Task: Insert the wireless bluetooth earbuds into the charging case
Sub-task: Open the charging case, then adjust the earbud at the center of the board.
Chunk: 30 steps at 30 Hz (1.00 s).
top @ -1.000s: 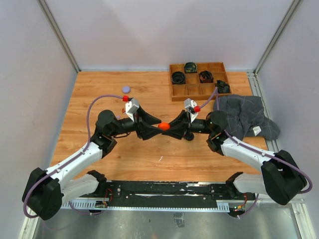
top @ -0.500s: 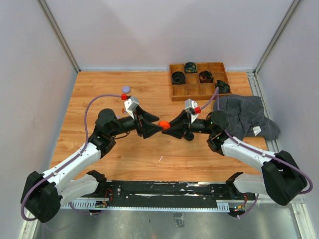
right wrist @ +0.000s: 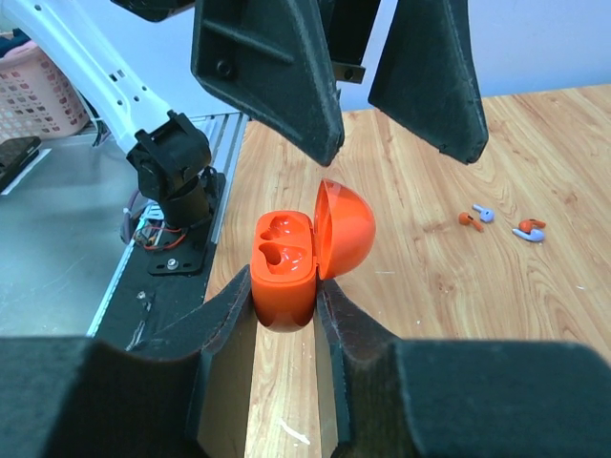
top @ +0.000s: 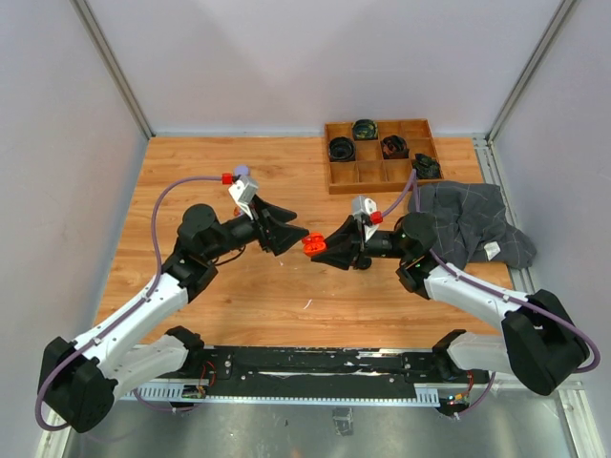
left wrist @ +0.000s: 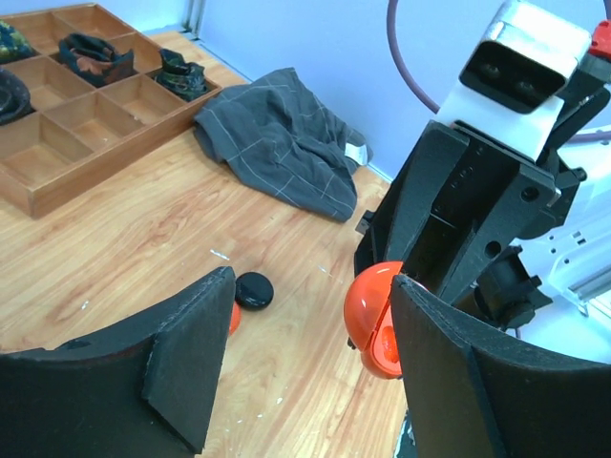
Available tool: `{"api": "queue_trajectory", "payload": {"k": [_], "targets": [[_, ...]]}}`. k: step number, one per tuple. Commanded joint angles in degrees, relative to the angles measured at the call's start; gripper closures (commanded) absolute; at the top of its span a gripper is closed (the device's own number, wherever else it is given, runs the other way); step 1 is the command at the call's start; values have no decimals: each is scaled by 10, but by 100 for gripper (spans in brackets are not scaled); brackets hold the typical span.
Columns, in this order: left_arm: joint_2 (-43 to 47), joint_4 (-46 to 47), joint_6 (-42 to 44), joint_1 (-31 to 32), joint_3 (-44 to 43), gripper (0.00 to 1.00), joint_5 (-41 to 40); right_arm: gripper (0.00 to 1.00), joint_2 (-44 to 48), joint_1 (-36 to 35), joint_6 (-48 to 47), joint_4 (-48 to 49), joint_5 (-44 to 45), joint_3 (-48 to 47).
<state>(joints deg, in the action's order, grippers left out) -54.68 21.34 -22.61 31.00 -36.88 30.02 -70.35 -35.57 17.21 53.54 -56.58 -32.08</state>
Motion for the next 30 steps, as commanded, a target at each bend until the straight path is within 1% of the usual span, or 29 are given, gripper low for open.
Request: {"api": "queue_trajectory", "payload": {"k": [1, 3, 6, 11, 14, 17, 21, 25, 28, 30], "targets": [[19, -29, -3, -2, -26, 28, -35, 97, 2, -14, -54, -14, 2, 6], [23, -61, -3, -2, -34, 27, -60, 96, -2, -15, -79, -8, 13, 12], [23, -130, 0, -2, -54, 25, -120, 96, -8, -15, -117, 15, 27, 27], [6, -244, 12, -9, -83, 23, -262, 96, -23, -15, -171, 57, 42, 53], [-29, -297, 20, -24, -98, 23, -329, 95, -27, -15, -194, 71, 45, 68], [-71, -329, 23, -47, -112, 23, -344, 95, -24, -15, -213, 75, 62, 88], [-129, -346, 26, -75, -134, 23, -352, 95, -19, -15, -225, 90, 96, 114], [-211, -369, 40, -106, -166, 23, -368, 96, -21, -24, -228, 117, 135, 139], [-268, -399, 61, -137, -213, 26, -366, 96, 9, -52, -292, 57, 170, 140], [-309, -431, 83, -154, -249, 27, -361, 96, 27, -67, -314, 22, 188, 136]]}}
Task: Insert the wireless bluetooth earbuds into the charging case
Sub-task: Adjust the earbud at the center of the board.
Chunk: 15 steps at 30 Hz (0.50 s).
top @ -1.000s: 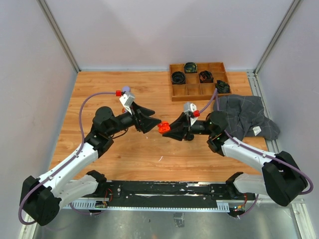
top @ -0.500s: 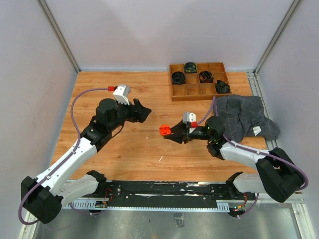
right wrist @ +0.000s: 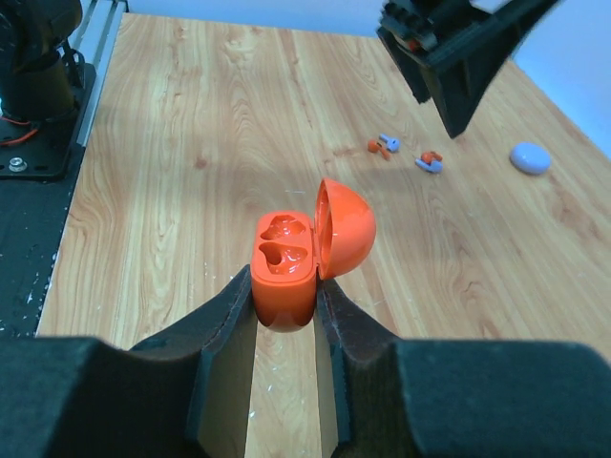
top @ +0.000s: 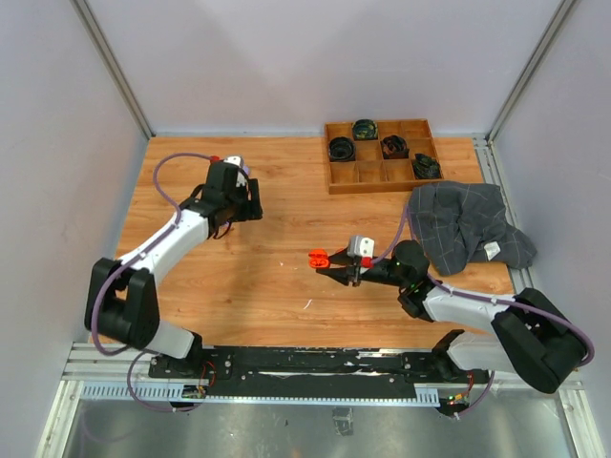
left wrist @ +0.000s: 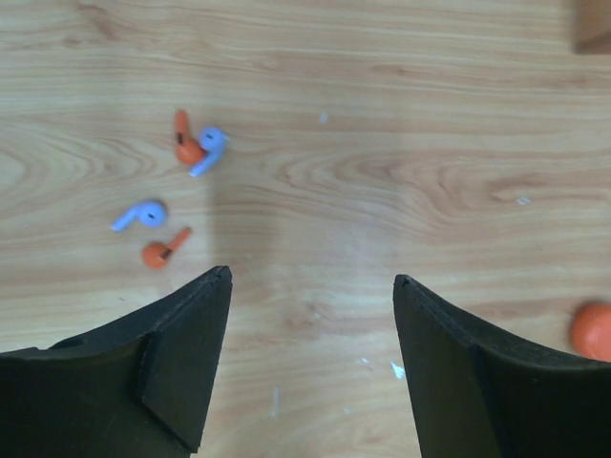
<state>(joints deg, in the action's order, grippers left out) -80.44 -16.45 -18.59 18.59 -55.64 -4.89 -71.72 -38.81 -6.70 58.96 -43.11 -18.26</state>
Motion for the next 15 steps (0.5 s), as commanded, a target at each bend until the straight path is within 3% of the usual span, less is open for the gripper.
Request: {"api": "queue_trajectory", "payload": {"k": [1, 8, 15], "targets": [[-71, -68, 52, -37, -80, 28, -14, 96, 46, -41, -82, -39, 61, -2], [-175, -91, 66, -61, -143, 36, 9, 97, 59, -73, -130, -56, 117, 5], [-241, -101, 80, -61, -197, 53, 7, 97, 55, -76, -131, -50, 120, 7]]}}
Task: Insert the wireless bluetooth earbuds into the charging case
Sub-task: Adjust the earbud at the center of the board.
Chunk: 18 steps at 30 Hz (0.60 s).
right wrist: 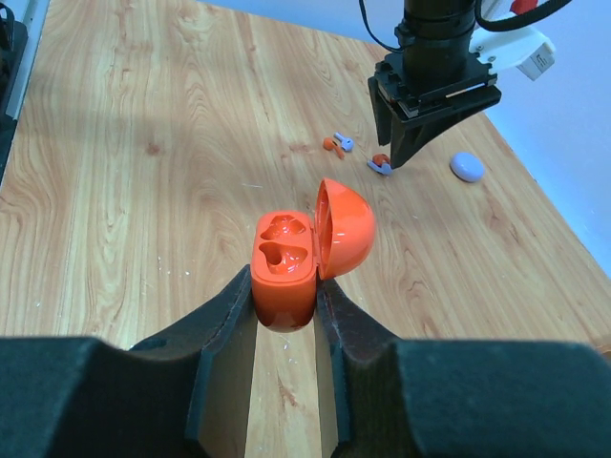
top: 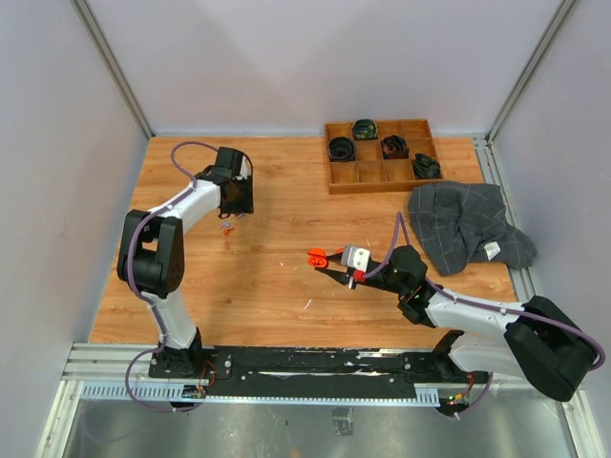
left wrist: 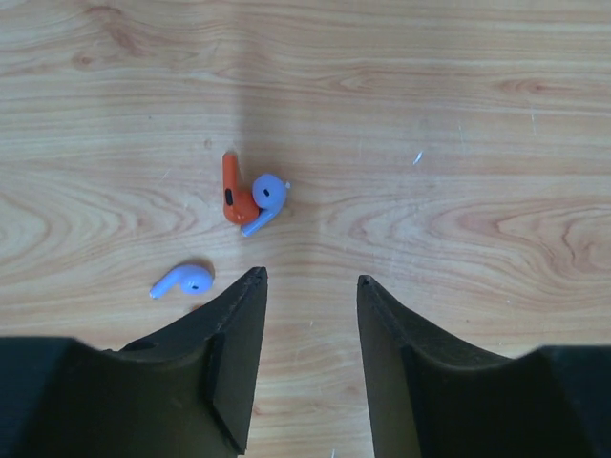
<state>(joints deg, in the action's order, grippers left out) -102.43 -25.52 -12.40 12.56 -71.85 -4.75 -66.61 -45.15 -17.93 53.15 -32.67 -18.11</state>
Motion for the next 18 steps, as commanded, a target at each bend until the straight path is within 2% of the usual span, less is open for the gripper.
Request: {"api": "queue_trajectory", "payload": {"k": [1, 18], "targets": [[-29, -12, 20, -1, -40, 54, 4, 97, 2, -13, -18, 9, 16, 5], [-116, -26, 23, -21, -106, 57, 9, 97, -7, -14, -14, 11, 17, 3]]}}
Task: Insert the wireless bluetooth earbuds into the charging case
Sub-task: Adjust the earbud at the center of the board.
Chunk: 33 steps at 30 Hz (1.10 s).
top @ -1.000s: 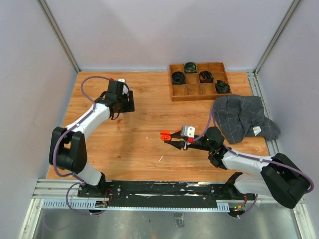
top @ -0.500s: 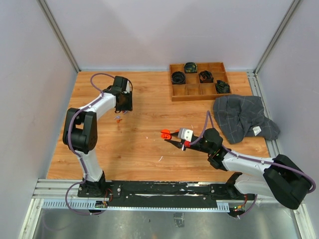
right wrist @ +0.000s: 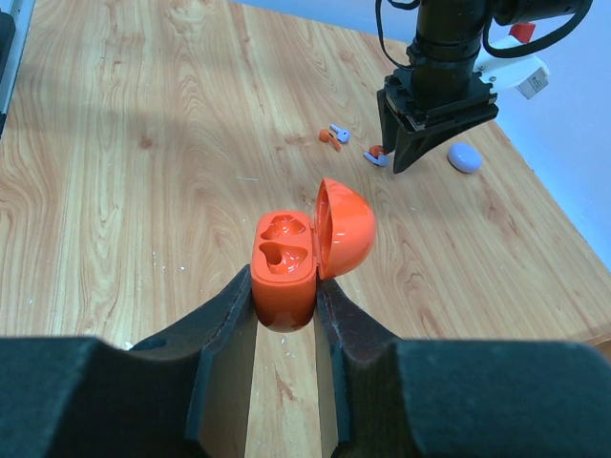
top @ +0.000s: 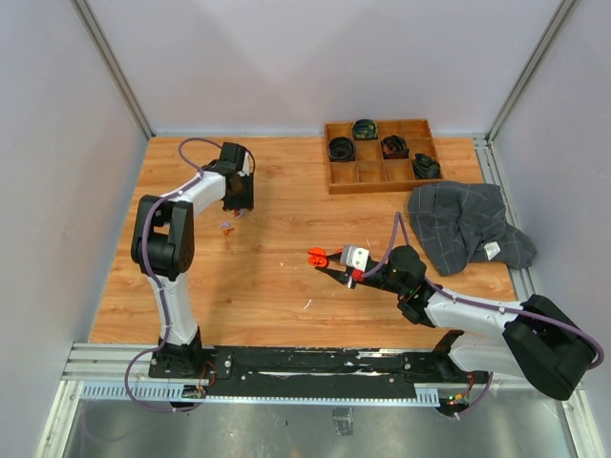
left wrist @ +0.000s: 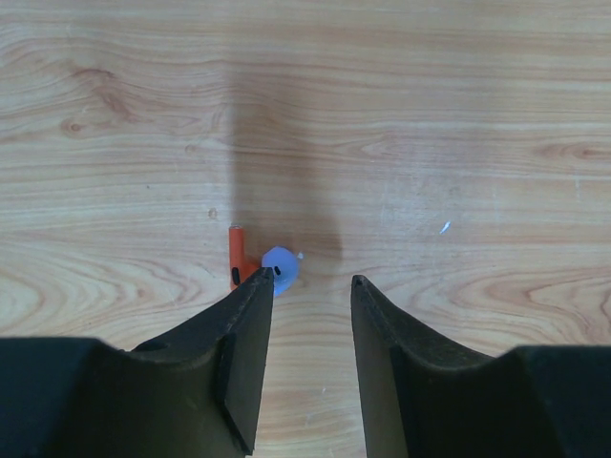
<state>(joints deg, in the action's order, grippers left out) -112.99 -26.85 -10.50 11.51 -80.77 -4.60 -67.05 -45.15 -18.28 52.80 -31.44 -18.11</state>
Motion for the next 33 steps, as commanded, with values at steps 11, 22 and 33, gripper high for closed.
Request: {"api": "queue_trajectory", "payload": {"k": [11, 22, 33], "targets": [[-31, -15, 7, -15, -15, 62, 18, 97, -5, -13, -9, 9, 7, 0], [-42, -38, 2, -16, -14, 69, 32, 98, -6, -13, -10, -3, 5, -4], [8, -49, -28, 3, 32, 83, 52, 98, -1, -13, -7, -19, 1, -11]]}}
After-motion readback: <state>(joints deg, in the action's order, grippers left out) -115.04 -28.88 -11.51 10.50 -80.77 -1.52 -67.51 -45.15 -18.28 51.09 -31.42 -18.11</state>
